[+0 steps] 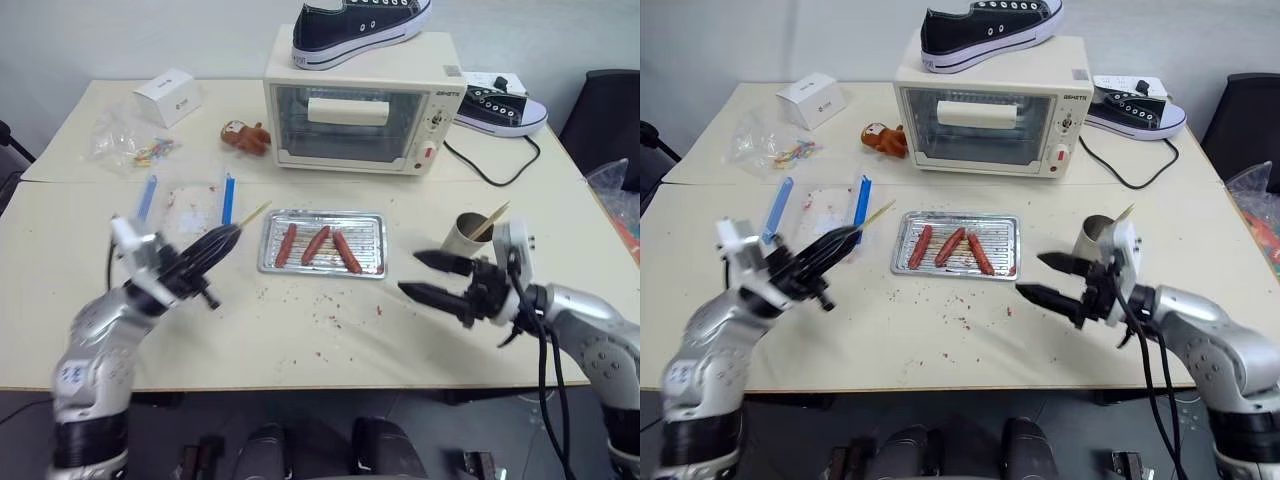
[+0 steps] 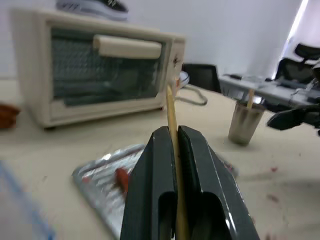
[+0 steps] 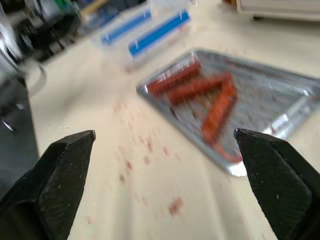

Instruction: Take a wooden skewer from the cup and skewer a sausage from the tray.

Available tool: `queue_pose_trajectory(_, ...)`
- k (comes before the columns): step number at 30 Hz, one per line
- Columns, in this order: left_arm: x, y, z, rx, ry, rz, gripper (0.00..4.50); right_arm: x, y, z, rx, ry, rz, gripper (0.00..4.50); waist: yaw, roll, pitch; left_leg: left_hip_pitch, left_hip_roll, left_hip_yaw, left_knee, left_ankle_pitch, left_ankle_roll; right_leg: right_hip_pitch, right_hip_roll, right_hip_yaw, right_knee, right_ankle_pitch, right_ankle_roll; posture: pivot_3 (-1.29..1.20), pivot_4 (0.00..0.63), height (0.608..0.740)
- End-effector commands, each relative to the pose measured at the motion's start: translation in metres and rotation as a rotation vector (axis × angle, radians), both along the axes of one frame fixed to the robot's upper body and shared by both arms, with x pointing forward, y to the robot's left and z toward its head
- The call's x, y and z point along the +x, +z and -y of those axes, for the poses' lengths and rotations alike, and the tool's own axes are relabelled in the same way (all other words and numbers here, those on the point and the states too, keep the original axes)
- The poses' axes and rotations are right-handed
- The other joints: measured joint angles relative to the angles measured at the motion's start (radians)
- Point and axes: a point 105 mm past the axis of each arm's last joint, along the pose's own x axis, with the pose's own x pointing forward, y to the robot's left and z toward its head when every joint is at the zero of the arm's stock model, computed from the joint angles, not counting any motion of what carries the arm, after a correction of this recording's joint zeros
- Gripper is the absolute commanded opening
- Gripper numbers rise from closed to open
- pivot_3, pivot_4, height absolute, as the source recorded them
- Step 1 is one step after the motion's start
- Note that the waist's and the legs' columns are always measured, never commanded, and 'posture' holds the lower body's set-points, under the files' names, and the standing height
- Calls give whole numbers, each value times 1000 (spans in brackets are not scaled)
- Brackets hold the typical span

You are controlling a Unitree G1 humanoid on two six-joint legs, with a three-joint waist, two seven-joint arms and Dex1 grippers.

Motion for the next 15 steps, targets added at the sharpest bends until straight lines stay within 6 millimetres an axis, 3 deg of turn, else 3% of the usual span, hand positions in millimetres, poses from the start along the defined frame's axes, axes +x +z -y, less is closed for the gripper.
queue_pose_trajectory(1, -17, 3, -26, -1, 69, 2, 0, -5, -6, 16, -121, 4, 91, 4493, 1, 0, 0, 0, 0, 0, 0, 0, 0, 0, 0, 0, 0, 0, 0, 0, 150, 740)
queue_pose_trajectory(6, -34, -13, -51, -6, 173, -69, 0, 1, -9, 18, -173, -32, 117, 4493, 1, -1, 0, 1, 0, -1, 0, 0, 0, 1, -2, 0, 0, 0, 0, 0, 150, 740)
queue_pose_trajectory(15, -31, -17, -38, -31, 156, -66, 0, 55, 21, -57, -225, -29, 77, 4493, -8, -1, 0, 1, 2, -1, 0, 0, -2, -1, -4, 0, 1, 2, -3, 0, 150, 740)
